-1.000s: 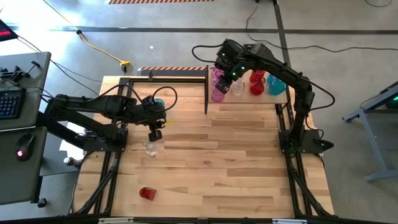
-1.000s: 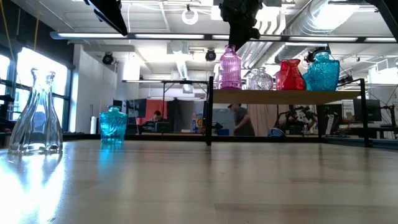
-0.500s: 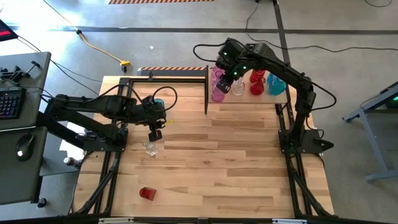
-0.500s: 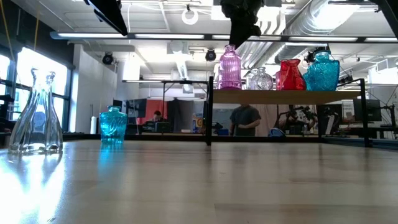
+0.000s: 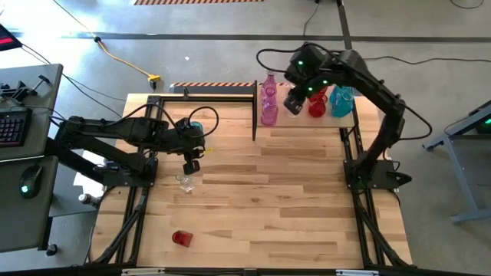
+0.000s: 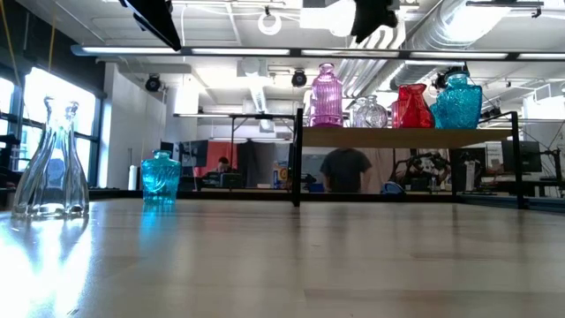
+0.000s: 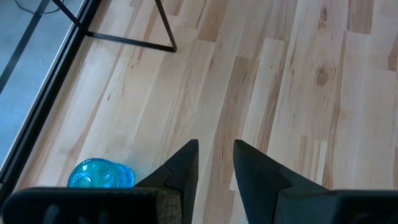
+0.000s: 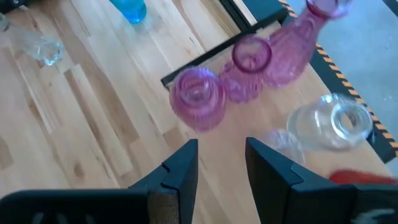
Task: Sort vases onto shelf
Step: Put the transparent vase on the shelf aligned with the other transparent vase
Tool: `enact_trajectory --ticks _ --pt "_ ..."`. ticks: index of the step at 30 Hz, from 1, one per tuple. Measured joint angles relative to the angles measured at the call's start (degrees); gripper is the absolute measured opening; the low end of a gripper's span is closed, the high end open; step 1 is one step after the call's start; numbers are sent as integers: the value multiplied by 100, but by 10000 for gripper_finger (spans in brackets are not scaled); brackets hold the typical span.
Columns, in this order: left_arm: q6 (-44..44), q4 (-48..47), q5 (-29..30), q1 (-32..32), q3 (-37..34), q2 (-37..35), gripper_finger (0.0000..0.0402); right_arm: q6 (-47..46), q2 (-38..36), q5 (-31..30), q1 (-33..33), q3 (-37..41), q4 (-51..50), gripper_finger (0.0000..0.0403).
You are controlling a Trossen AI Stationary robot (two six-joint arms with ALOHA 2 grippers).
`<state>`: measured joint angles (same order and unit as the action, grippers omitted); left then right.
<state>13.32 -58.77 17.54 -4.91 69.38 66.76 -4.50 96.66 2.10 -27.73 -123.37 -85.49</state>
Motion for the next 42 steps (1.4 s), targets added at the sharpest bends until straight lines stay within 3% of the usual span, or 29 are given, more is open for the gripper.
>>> enact_trajectory --ticks 7,25,33,42 --pt "0 -1 2 0 0 -1 90 -108 -274 -21 0 -2 -477 114" --pt "0 1 2 1 0 -2 90 -1127 -631 -2 240 13 -453 114" --pt "-2161 39 114 2 0 0 90 -1825 -634 -303 807 17 -453 114" --pt "-2291 38 113 2 0 0 90 -2777 -634 -828 1472 17 -453 114"
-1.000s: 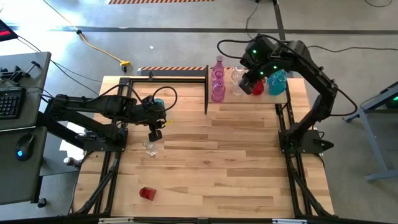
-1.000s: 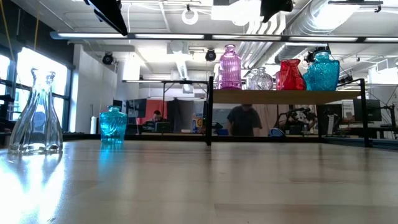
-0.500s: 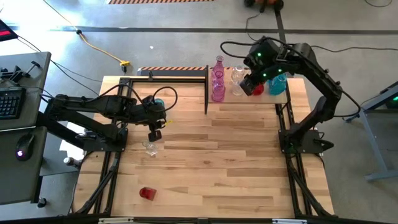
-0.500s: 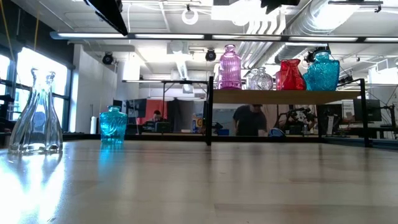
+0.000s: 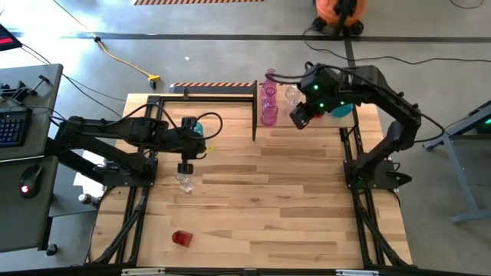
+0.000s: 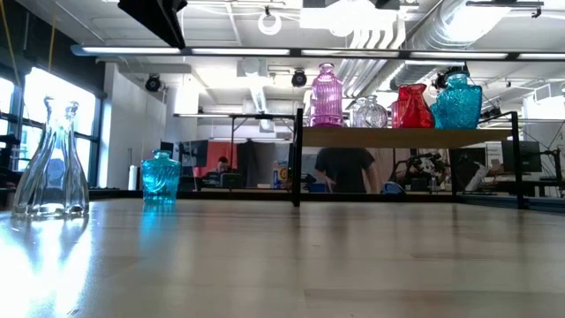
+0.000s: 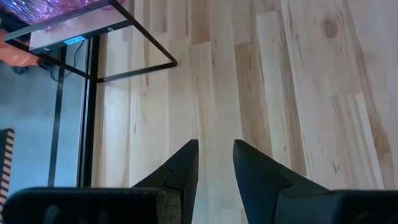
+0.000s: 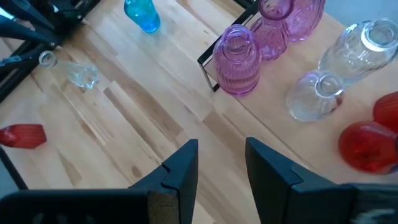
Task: Sort vases onto shelf
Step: Put the transparent vase on the shelf aligned with the other transparent vase
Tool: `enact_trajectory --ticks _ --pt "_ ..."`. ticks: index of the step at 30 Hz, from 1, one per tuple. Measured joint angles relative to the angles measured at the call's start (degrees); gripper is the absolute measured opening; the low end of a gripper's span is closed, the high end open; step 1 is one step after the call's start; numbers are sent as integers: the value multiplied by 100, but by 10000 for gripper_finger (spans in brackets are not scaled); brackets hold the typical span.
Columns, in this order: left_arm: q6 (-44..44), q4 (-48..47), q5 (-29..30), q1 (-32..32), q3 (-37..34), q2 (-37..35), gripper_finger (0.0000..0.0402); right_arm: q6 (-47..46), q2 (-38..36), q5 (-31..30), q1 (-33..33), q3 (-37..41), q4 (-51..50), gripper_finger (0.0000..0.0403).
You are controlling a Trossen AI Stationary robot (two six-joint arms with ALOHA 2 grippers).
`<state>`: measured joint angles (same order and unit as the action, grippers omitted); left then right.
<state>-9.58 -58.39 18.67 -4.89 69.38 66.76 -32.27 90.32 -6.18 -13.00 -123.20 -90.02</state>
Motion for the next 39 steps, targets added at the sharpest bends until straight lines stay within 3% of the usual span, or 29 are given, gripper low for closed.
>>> enact_trajectory --ticks 15,20,27,39 --pt "252 413 -18 0 0 -2 90 -1041 4 -670 801 0 0 114" --pt "679 376 -530 0 0 -1 90 -1080 7 -754 970 0 0 114" --pt "1341 -274 -1446 -5 0 -1 90 -1082 7 -773 1024 0 2 114" --pt "2249 -1550 -1382 -4 0 -1 90 -1080 9 -887 1022 0 1 114"
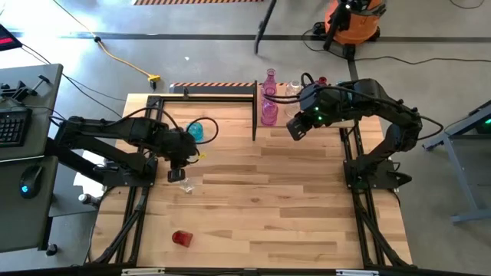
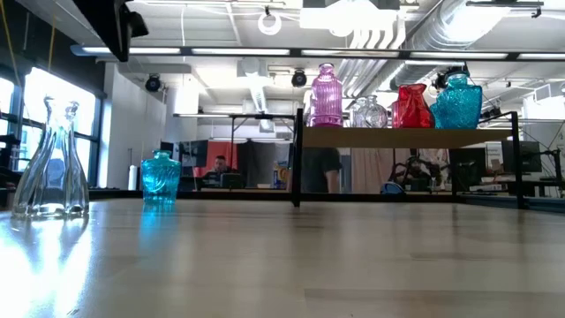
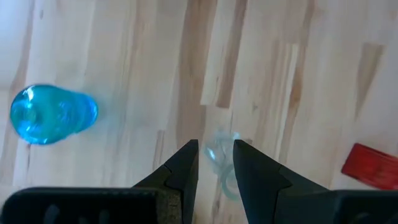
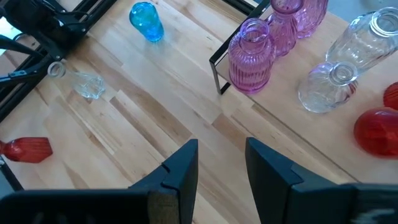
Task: Sort vases onto shelf
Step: Put the transparent vase on the shelf aligned with the other transparent vase
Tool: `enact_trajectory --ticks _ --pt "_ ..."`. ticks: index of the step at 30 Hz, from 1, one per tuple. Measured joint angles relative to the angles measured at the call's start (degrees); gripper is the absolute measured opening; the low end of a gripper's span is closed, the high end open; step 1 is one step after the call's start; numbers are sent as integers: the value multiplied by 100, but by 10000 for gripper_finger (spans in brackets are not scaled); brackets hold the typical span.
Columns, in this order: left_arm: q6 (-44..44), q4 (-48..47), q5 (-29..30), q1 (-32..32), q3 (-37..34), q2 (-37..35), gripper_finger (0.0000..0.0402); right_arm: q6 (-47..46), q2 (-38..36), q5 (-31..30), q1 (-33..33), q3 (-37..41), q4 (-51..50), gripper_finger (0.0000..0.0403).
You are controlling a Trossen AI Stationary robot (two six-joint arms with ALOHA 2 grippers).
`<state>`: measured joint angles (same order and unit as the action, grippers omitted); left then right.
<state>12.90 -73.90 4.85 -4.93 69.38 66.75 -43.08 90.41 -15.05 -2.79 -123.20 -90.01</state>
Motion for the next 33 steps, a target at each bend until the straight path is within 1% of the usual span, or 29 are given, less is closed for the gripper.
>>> enact_trajectory --ticks 8,16,22,33 --pt "204 -333 56 -58 0 1 90 1 1 0 0 0 0 114" --pt "269 -332 54 -320 -31 -1 90 19 2 0 34 0 -1 114" --pt "589 -303 63 -510 -462 -26 90 62 2 -3 122 0 0 114" --pt "754 -221 95 -719 -972 -27 90 108 2 -39 133 2 -1 114"
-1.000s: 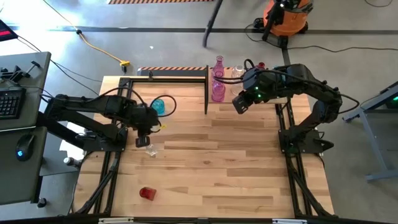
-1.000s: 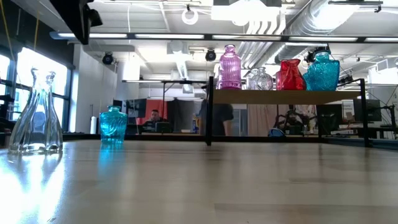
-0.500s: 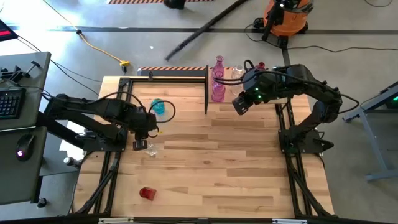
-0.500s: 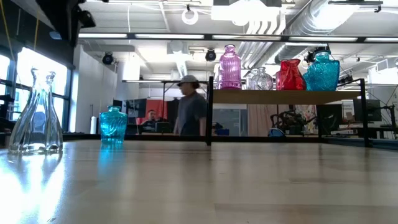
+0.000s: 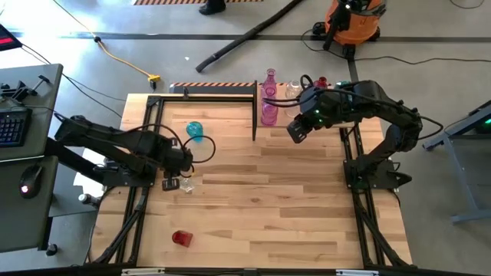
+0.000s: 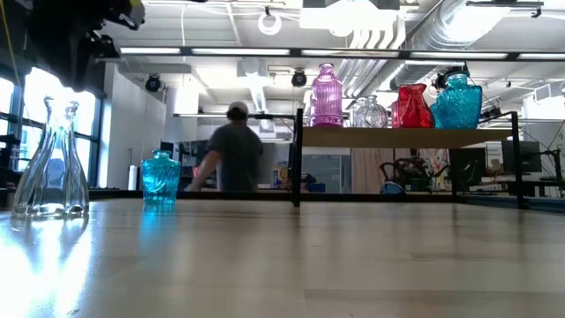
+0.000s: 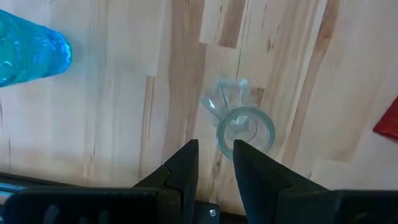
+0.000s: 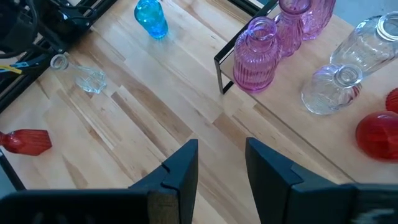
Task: Sort vases onto shelf
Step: Put the transparent vase on the shelf aligned with the other transparent vase
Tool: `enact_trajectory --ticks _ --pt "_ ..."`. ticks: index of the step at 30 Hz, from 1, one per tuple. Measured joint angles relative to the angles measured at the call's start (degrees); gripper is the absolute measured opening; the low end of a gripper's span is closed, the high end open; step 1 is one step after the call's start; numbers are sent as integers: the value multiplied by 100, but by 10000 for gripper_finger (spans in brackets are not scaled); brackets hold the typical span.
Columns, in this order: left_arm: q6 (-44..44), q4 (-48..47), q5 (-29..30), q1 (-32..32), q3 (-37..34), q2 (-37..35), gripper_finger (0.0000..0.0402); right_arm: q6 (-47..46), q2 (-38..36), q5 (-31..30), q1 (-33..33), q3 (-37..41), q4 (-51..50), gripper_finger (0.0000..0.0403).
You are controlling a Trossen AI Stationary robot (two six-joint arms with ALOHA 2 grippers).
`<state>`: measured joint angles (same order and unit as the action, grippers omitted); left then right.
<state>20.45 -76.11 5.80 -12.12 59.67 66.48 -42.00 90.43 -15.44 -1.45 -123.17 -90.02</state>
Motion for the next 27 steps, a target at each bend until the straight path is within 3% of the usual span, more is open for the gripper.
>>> enact_trajectory --ticks 12,27 --pt "46 358 -131 0 -451 0 90 1 0 -56 0 0 1 114" --pt "39 617 -31 9 -467 29 90 2 0 -55 0 0 0 114"
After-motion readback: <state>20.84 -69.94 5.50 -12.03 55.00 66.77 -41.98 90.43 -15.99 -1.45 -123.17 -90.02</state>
